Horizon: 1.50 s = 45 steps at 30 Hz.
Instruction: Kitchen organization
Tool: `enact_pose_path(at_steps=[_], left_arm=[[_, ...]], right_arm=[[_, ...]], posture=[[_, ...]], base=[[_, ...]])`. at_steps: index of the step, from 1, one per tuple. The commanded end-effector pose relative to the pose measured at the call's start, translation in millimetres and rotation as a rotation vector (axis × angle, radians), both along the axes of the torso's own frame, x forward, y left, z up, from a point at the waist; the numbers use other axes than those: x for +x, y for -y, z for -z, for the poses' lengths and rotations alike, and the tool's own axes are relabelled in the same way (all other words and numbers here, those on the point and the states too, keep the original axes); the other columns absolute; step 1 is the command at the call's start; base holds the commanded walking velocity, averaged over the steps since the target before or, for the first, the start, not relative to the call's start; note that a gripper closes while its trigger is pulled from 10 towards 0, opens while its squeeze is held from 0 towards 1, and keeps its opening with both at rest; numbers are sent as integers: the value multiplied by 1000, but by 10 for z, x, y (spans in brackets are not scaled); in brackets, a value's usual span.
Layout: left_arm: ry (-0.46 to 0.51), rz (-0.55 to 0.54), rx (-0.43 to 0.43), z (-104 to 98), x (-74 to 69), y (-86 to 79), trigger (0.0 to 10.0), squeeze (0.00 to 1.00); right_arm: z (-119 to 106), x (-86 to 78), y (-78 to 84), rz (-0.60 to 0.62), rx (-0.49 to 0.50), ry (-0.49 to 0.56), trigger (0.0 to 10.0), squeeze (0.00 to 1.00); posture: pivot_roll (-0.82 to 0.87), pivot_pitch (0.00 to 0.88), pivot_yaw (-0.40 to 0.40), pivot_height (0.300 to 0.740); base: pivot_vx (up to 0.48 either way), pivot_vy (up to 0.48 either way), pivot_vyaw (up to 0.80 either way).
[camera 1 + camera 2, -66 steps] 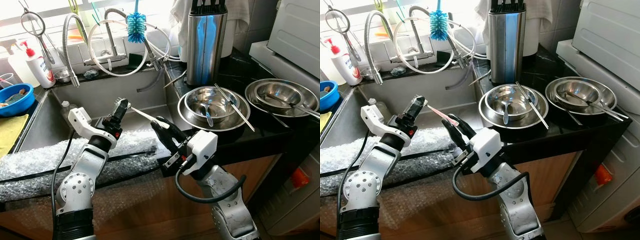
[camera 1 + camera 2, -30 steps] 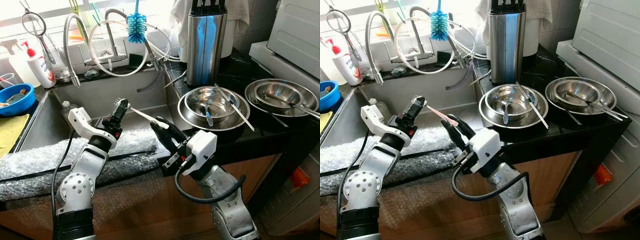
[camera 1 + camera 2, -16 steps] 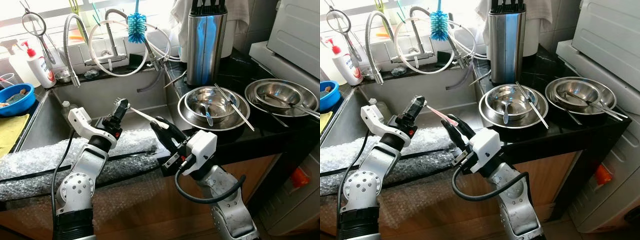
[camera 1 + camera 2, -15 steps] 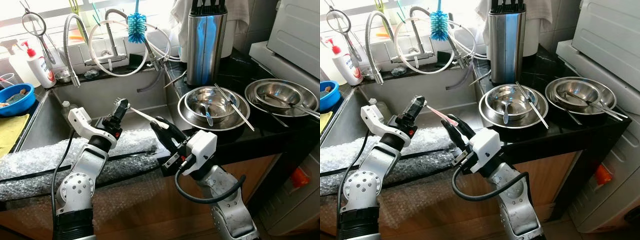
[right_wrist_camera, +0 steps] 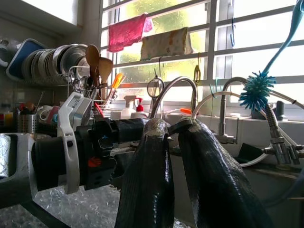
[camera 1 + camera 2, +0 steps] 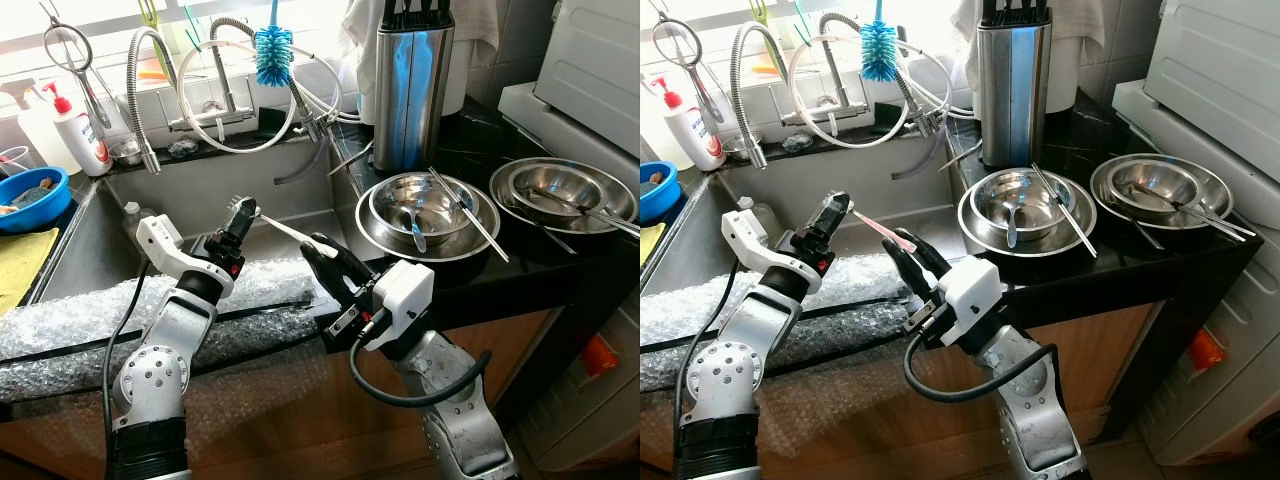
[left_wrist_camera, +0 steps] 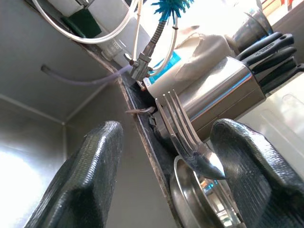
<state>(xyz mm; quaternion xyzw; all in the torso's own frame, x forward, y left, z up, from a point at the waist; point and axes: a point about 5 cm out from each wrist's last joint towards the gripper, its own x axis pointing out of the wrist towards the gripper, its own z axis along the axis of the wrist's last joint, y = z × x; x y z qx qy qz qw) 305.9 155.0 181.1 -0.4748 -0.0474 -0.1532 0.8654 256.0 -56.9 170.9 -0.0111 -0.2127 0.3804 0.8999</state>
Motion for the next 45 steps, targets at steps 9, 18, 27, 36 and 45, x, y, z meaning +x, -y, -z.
enact_pose_path(at_steps=[9,18,27,36,45], left_arm=[[-3,-152,-135,28,17,-267,10000,0],[6,-192,-115,-22,48,-318,10000,0],[11,-172,-162,-44,49,-306,10000,0],[8,-95,-142,-33,37,-165,10000,0],[4,-59,-144,-33,38,-112,10000,0]], right_arm=[[-77,290,349,355,118,-25,10000,0],[-86,297,313,338,126,-25,10000,0],[-54,158,130,133,138,-76,10000,0],[-66,114,77,72,149,-78,10000,0],[-77,55,13,-19,155,-93,10000,0]], posture=[[-93,0,156,740],[-92,0,156,740],[-92,0,157,740],[-95,0,160,740],[-93,0,159,740]], base=[[0,0,0],[0,0,0],[0,0,0],[0,0,0],[0,0,0]])
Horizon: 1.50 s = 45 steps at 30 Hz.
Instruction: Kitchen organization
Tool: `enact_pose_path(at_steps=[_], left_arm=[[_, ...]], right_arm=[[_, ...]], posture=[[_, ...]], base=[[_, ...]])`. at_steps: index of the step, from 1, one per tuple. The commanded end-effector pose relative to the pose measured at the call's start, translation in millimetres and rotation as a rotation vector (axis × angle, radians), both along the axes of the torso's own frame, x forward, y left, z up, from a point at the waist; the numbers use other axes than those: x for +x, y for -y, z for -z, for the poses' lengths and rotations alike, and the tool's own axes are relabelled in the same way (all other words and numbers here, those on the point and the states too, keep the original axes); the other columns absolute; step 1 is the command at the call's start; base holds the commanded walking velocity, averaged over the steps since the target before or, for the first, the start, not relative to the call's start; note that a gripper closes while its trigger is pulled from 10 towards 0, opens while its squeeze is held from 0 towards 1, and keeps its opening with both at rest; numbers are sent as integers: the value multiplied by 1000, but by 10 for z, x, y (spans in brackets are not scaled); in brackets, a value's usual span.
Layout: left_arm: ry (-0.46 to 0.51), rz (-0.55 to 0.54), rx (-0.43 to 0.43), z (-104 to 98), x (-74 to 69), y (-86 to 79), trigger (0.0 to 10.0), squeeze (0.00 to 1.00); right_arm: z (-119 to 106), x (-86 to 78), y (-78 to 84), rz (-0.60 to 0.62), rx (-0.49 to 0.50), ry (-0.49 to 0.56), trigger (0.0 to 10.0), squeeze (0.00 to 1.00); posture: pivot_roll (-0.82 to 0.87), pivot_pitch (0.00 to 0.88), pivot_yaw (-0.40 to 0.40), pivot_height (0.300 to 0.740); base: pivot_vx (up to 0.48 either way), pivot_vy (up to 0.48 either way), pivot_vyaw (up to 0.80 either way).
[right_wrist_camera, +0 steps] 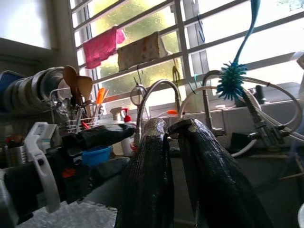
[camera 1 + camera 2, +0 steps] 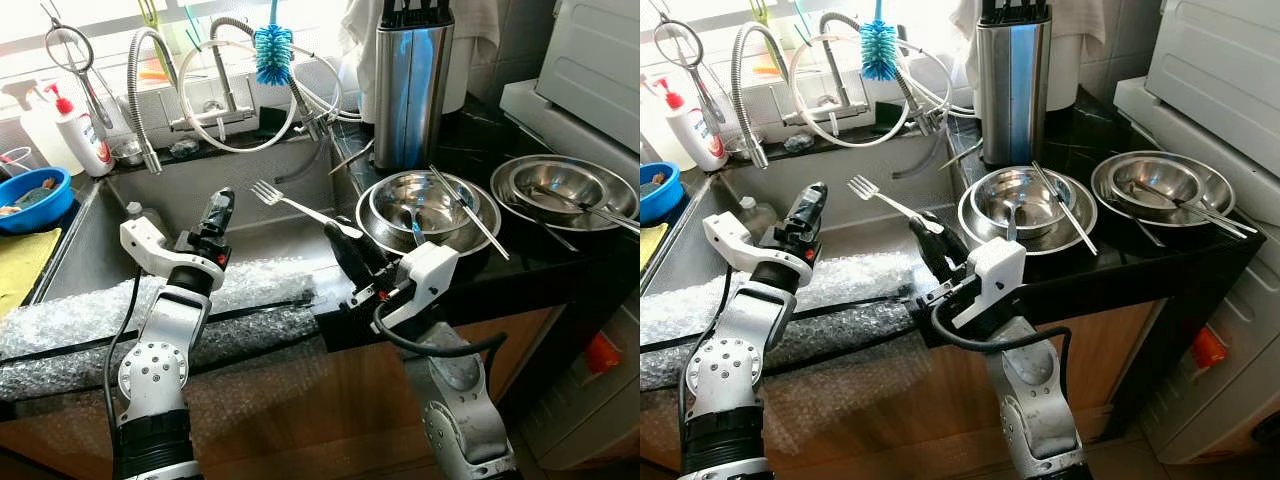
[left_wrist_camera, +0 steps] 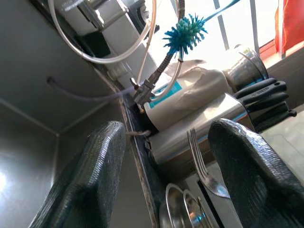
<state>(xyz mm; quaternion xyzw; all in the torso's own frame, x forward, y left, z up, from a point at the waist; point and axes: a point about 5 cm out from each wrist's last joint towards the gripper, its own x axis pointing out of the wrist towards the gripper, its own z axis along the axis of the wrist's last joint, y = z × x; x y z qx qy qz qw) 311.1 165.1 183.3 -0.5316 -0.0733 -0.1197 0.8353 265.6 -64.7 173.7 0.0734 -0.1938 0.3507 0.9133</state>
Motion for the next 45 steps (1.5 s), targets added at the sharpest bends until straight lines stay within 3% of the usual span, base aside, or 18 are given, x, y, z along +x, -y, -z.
enact_pose_path(at_steps=[1,17,20,23,24,45], left_arm=[[6,11,-6,-11,-13,-5,10000,0],[15,0,-38,-29,-4,-19,10000,0],[14,0,-42,-24,-5,-22,4392,0],[14,0,-44,-24,-5,-23,4392,0],[13,1,-45,-20,-7,-20,0,0],[11,12,-44,9,-14,-14,0,0]], right_arm=[[-47,-55,-77,-65,8,10,10000,0],[-25,-117,-126,-134,3,-8,10000,0],[-22,-128,-135,-148,3,-12,10000,0],[-22,-130,-137,-151,3,-14,10000,0],[-19,-132,-136,-152,2,-15,10000,0],[46,-97,-111,-120,-23,-51,10000,0]], posture=[[-94,0,160,740],[-94,0,162,740],[-95,0,163,740],[-95,0,163,740],[-98,0,164,740],[-95,0,162,740]], base=[[0,0,0],[0,0,0],[0,0,0],[0,0,0],[0,0,0],[0,0,0]])
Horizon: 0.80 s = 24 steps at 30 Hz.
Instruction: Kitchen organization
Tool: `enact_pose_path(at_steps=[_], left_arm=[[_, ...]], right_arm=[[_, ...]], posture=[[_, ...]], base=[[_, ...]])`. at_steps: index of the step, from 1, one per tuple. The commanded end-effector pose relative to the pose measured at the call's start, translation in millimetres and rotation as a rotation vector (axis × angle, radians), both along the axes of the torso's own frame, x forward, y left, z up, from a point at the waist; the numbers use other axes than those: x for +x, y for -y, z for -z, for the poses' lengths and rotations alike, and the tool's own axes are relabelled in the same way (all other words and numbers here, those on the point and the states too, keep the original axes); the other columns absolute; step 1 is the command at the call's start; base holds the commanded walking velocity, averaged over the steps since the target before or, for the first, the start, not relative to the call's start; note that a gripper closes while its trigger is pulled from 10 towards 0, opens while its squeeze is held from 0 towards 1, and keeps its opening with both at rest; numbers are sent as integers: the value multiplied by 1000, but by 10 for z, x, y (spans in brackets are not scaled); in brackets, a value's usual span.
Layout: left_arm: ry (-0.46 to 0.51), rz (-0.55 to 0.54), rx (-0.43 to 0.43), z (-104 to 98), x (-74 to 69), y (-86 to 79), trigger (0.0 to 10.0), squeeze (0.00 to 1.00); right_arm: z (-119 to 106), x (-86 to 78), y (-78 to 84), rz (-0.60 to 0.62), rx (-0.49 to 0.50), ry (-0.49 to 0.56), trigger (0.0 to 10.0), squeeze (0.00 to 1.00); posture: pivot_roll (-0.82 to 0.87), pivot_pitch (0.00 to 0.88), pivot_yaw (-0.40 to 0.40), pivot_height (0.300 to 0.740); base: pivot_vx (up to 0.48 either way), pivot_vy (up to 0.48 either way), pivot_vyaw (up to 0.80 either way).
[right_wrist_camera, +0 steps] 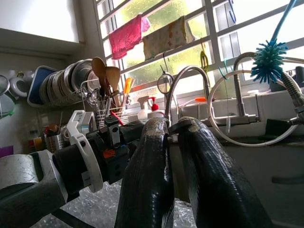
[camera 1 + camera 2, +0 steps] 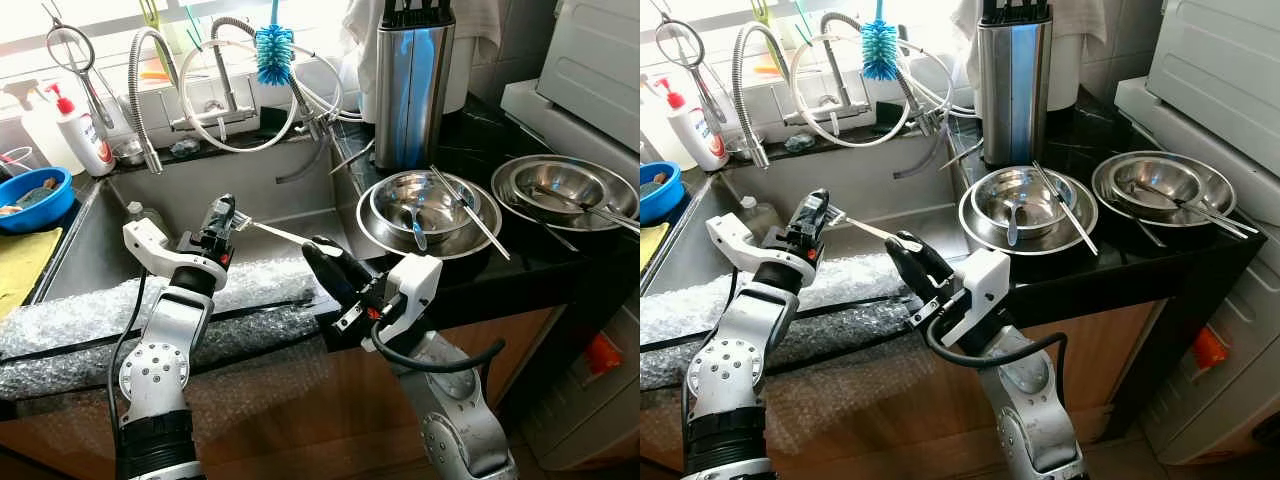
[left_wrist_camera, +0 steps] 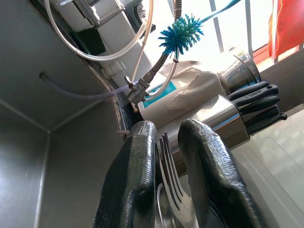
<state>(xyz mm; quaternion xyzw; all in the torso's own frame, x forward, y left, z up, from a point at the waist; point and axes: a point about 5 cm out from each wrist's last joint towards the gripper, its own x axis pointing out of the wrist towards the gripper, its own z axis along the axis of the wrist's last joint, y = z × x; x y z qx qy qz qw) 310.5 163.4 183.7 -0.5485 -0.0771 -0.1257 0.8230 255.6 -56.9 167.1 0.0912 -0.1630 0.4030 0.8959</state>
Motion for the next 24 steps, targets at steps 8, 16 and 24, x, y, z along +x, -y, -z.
enact_pose_path(at_steps=[8,16,24], left_arm=[[0,-3,0,10,-8,-34,0,0],[-3,-9,-1,8,-3,-41,0,0],[-2,-18,-3,4,0,-61,0,0]], right_arm=[[-3,30,-17,21,-24,-7,10000,0],[26,49,-3,40,-39,-22,10000,0],[36,99,42,80,-37,-33,10000,1000]], posture=[[-94,0,163,740],[-96,0,165,740],[-94,0,163,740]], base=[[0,0,0],[0,0,0],[0,0,0]])
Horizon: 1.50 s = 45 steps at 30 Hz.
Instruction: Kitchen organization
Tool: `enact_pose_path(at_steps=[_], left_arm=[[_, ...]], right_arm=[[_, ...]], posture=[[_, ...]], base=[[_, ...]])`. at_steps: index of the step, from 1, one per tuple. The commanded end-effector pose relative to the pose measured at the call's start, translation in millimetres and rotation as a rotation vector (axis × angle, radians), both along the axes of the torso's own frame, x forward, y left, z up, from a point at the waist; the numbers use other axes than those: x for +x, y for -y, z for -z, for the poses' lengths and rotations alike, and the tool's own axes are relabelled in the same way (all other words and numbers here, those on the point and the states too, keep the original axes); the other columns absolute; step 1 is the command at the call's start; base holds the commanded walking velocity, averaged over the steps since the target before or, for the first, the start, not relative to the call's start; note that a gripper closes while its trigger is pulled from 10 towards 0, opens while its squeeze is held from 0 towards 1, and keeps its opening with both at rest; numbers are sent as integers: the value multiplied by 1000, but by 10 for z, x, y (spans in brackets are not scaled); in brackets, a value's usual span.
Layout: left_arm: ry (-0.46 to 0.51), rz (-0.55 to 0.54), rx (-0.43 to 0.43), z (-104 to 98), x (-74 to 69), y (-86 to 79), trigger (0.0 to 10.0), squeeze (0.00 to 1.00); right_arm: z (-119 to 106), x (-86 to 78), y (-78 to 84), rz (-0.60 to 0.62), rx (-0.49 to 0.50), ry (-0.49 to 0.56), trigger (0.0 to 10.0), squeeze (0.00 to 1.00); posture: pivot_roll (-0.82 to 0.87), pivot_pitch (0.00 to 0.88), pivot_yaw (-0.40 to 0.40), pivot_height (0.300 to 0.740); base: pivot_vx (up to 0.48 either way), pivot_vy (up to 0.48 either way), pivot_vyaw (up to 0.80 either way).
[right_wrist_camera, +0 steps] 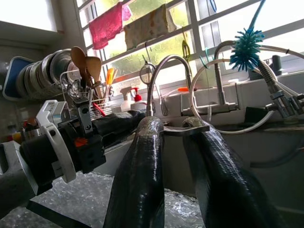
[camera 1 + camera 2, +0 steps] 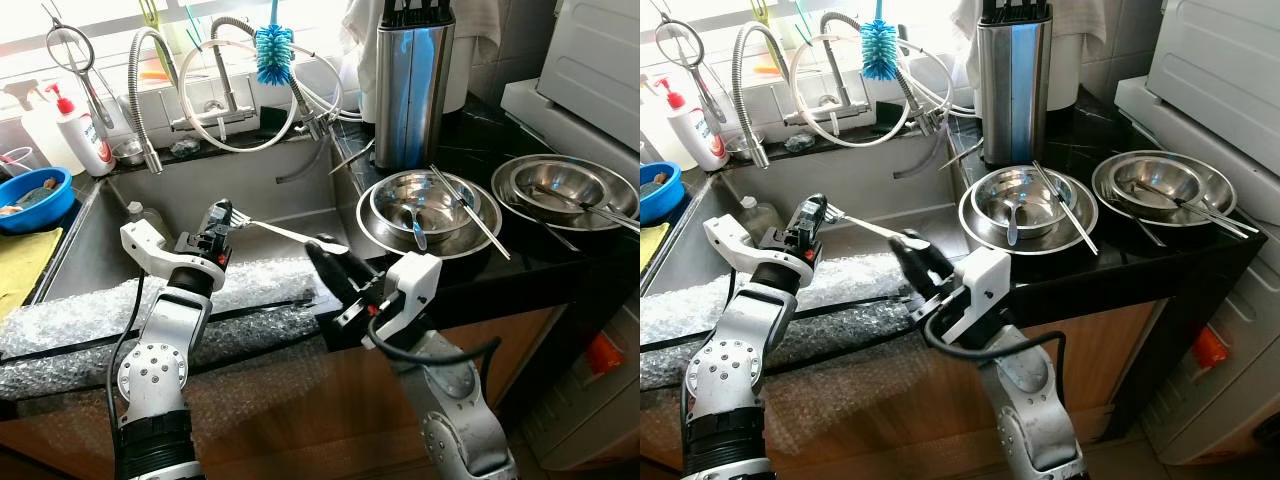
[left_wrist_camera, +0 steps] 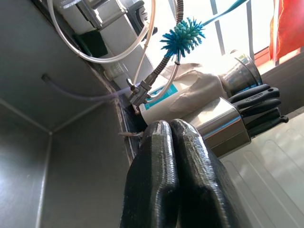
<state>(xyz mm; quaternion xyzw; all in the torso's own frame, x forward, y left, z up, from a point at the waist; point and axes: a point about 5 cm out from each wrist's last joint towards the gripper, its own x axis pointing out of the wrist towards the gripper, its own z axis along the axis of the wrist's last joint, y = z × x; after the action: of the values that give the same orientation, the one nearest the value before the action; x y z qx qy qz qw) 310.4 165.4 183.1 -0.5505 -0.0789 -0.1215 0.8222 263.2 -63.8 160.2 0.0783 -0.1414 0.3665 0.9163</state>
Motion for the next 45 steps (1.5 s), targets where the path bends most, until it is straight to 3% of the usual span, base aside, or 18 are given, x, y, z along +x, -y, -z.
enact_pose_path(at_steps=[1,29,30,34,35,37,38,43,45], left_arm=[[-1,-11,1,-2,1,-42,0,0],[-15,-78,-42,6,24,-136,0,0],[-19,-89,-50,8,28,-147,0,0],[-33,-118,-65,21,38,-178,0,0],[-42,-132,-64,29,45,-192,8941,0],[-46,-137,-63,33,48,-197,8941,0],[-50,-144,-67,37,51,-205,10000,0],[-62,-205,-103,46,58,-281,10000,0],[-67,-280,-113,26,64,-378,10000,0]], right_arm=[[-35,32,-19,8,-9,10,10000,1000],[-14,19,-11,18,-26,3,10000,1000],[20,-10,-26,-7,-38,-14,10000,0],[89,-94,-68,-91,-64,-52,10000,0],[120,-134,-91,-145,-68,-82,10000,0],[134,-151,-100,-166,-70,-96,10000,0],[147,-164,-105,-180,-81,-99,10000,0],[151,-171,-103,-179,-88,-94,10000,0],[149,-167,-96,-169,-92,-93,10000,0]], posture=[[-93,0,163,740],[-98,0,161,740],[-99,0,161,740],[-101,0,161,740],[-101,0,161,740],[-101,0,161,740],[-103,0,161,740],[-104,0,160,740],[-102,0,158,740]], base=[[0,0,0],[0,0,0],[0,0,0],[0,0,0],[0,0,0],[0,0,0],[0,0,0],[0,0,0],[0,0,0]])
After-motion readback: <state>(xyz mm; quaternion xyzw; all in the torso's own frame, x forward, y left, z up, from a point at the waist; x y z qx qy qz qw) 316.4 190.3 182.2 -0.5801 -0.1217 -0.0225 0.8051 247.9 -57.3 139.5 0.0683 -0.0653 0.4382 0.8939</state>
